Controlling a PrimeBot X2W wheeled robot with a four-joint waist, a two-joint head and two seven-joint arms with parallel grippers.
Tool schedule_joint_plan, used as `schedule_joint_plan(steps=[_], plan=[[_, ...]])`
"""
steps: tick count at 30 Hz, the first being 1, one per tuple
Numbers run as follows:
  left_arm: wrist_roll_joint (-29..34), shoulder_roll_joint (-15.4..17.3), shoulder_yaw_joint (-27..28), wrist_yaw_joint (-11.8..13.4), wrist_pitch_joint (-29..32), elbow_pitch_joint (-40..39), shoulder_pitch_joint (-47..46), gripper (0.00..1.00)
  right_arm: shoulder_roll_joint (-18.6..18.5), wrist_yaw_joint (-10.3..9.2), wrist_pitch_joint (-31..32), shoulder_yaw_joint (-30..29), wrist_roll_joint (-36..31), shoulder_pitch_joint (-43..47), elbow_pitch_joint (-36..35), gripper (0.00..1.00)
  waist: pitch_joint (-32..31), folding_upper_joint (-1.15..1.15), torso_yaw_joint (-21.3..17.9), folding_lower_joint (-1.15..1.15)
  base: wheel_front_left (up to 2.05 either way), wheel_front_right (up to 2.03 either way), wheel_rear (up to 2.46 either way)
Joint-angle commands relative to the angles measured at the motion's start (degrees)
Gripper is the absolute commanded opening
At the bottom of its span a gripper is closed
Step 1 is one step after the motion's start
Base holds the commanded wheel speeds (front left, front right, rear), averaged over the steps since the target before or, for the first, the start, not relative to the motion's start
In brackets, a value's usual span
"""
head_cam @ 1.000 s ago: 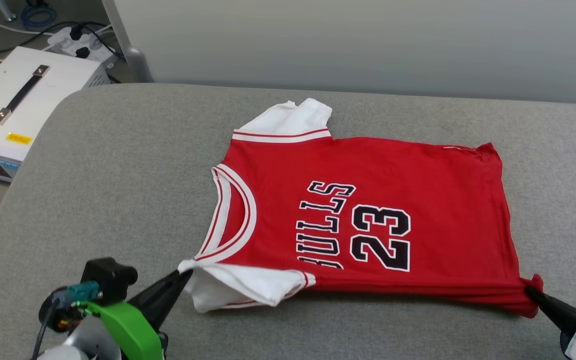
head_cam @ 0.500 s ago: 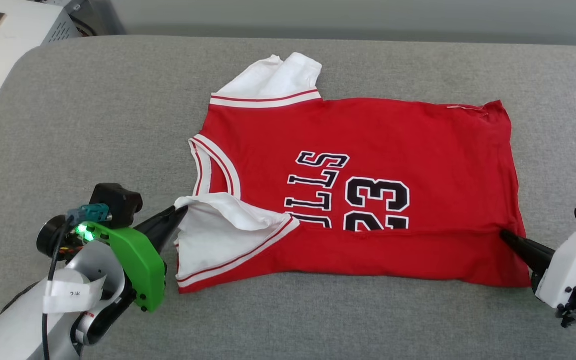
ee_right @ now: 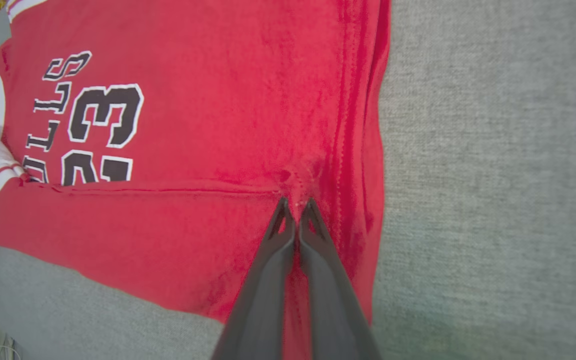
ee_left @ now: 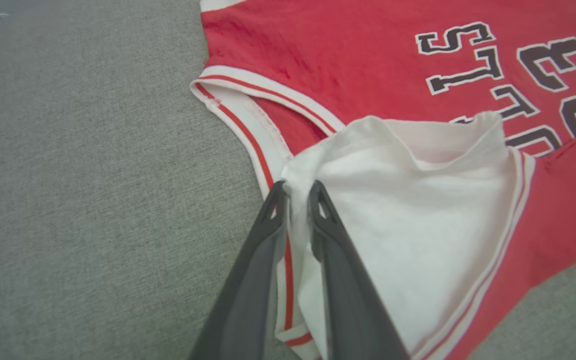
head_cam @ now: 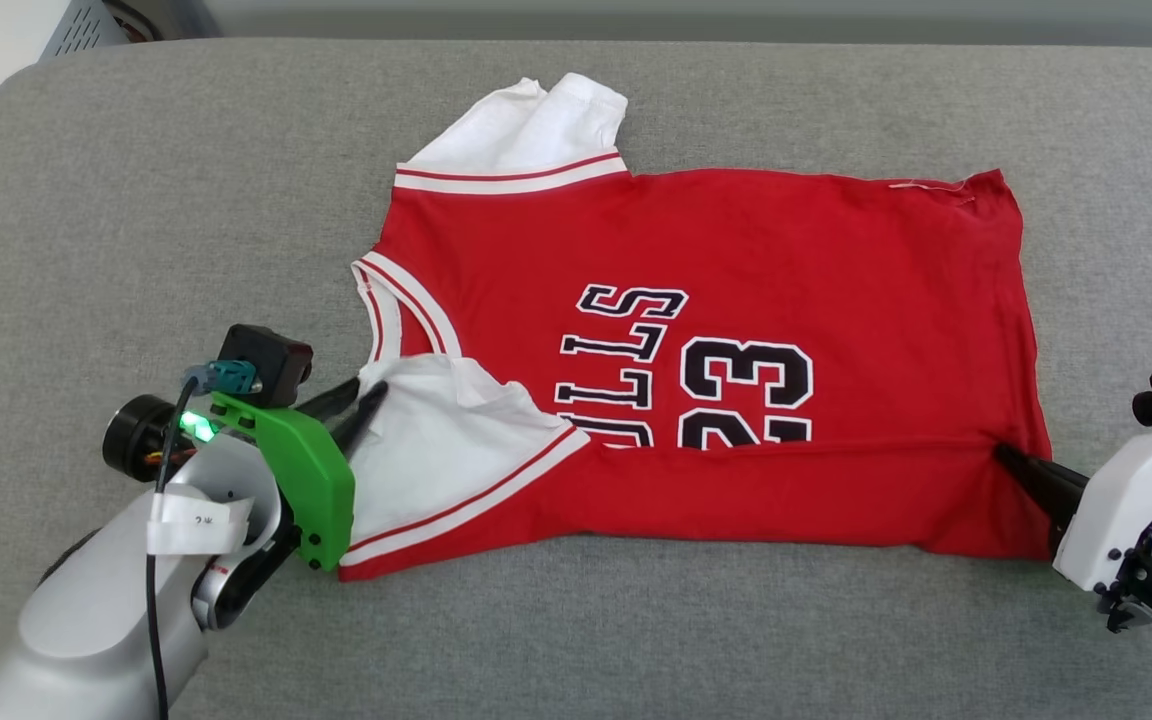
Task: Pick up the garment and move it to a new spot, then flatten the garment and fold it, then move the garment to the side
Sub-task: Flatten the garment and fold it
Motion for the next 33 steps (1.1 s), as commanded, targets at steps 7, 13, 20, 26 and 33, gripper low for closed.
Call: schedule_joint_plan(steps=[7, 13, 20, 26, 33], plan=[[-1.22, -4.21, 1.56, 0.83, -5.48, 6.34, -0.48, 1.00, 1.23, -0.04, -2.16, -0.18, -2.26, -0.69, 0.22, 1.00, -2.73, 0.00, 0.08, 0.00, 0.00, 0.00, 0.00], [-4.62, -6.49, 5.21, 3.65, -11.42, 6.92, 3.28, 1.00, 0.51, -0.04, -5.55, 0.12, -6.18, 1.79, -2.11, 1.00, -6.28, 0.00, 0.64, 0.00, 0.00, 0.00, 0.00], [-7.61, -7.73, 7.91, 8.76, -15.78, 0.99, 11.32, 1.00, 2.32, -0.04, -6.58, -2.32, -11.50, 7.20, -6.06, 1.00, -9.43, 0.00, 1.43, 0.00, 0.00, 0.00, 0.00], [-9.33, -7.18, 8.03, 13.43, -14.61, -5.19, 18.29, 1.00, 5.10, -0.04, -3.82, -5.93, -16.88, 11.85, -9.36, 1.00, -10.03, 0.00, 1.46, 0.00, 0.00, 0.00, 0.00], [-9.85, -5.00, 6.30, 17.06, -9.07, -9.07, 21.69, 1.00, 9.15, -0.04, 0.12, -9.59, -20.90, 14.83, -11.95, 1.00, -8.92, 0.00, 1.38, 0.00, 0.00, 0.00, 0.00]])
